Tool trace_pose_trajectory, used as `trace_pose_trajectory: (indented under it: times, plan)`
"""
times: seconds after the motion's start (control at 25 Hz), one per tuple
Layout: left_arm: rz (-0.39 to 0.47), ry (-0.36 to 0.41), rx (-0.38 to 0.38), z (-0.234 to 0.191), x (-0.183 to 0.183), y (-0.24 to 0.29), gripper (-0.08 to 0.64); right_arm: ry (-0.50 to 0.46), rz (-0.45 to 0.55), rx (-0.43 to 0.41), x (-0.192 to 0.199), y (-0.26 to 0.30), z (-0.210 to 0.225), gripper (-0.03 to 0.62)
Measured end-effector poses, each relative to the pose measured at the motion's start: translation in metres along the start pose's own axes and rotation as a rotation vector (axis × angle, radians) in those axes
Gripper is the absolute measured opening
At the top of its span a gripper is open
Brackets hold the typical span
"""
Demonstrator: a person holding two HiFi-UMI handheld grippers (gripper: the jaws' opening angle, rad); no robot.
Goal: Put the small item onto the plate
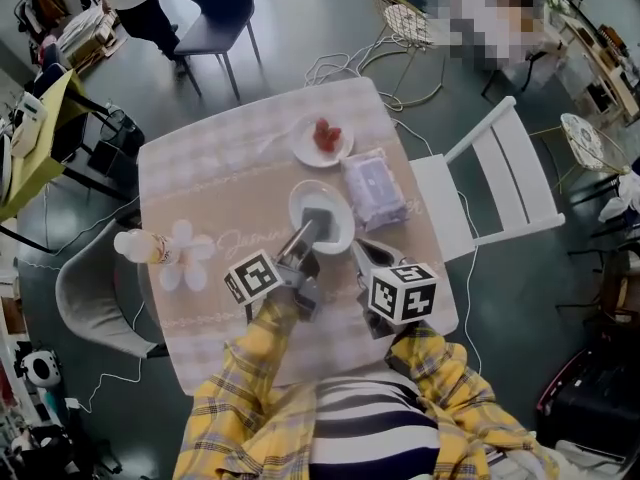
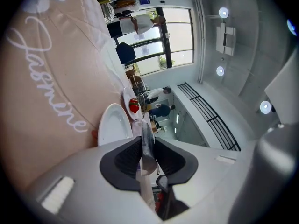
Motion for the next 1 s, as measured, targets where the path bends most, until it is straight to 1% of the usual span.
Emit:
trace_pose_trajectory:
  times: [0.16,0.36,0.44,0.52,0.56,0.64,0.72,0.88,0.96,1.0]
  plan:
    - [-0.056,0.061,-0.068,-0.001,-0.004,0.012,0.077,0.013,-0.007,-0.009,0.002,0.004,0.004,0.000]
    - [-0.121,0.167,-0.123,0.003,-0.010,0.022,0.078,0.023,-0.014,-0.014,0.004,0.006,0.007,0.000]
    - [-0.150,0.183,-0.126,0.004,-0.010,0.026,0.078,0.027,-0.014,-0.015,0.004,0.006,0.008,0.000]
    - [-0.164,0.181,-0.131,0.003,-0.010,0.028,0.078,0.034,-0.015,-0.017,0.004,0.006,0.010,0.000]
    - [-0.171,0.186,-0.141,0.002,-0.009,0.028,0.078,0.037,-0.015,-0.018,0.004,0.006,0.010,0.000]
    - [-0.186,0.222,-0.172,-0.001,-0.008,0.027,0.078,0.042,-0.018,-0.020,0.004,0.008,0.011,0.000]
    - [-0.189,0.251,-0.192,-0.002,-0.007,0.027,0.081,0.047,-0.020,-0.020,0.004,0.009,0.012,0.000]
    - [-0.160,0.283,-0.217,-0.002,-0.008,0.027,0.093,0.055,-0.024,-0.026,0.007,0.011,0.011,0.000]
    - [-0.144,0.315,-0.236,-0.001,-0.009,0.027,0.158,0.064,-0.022,-0.035,0.007,0.012,0.010,0.000]
    - [-0.130,0.345,-0.251,0.000,-0.010,0.026,0.182,0.067,-0.021,-0.038,0.007,0.012,0.010,0.000]
Point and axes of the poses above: the fingertips, and each gripper's own axes: y forward along the fingers, z to its right, x out of its underside, the point moved 8 cm from there along -y, backward along the fingers, and after that the axes turned 11 degrees about -x, right-handed, at the moved point
